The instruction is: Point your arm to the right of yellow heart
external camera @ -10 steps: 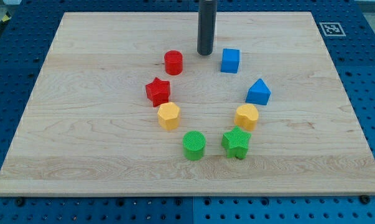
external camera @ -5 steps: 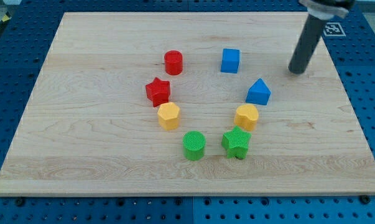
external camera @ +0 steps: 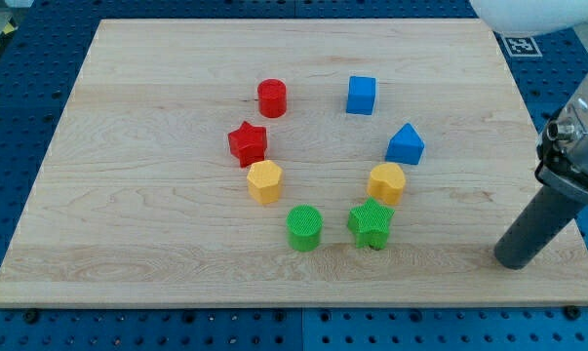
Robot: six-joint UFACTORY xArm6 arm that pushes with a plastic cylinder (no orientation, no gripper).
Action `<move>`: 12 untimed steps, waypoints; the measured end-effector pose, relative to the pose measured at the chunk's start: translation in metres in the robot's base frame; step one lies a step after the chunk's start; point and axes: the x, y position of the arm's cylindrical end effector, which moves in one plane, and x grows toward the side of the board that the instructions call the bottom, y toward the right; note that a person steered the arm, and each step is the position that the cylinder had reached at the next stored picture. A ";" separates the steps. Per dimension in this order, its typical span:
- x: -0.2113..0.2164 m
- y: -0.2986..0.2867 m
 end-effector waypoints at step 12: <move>-0.044 -0.064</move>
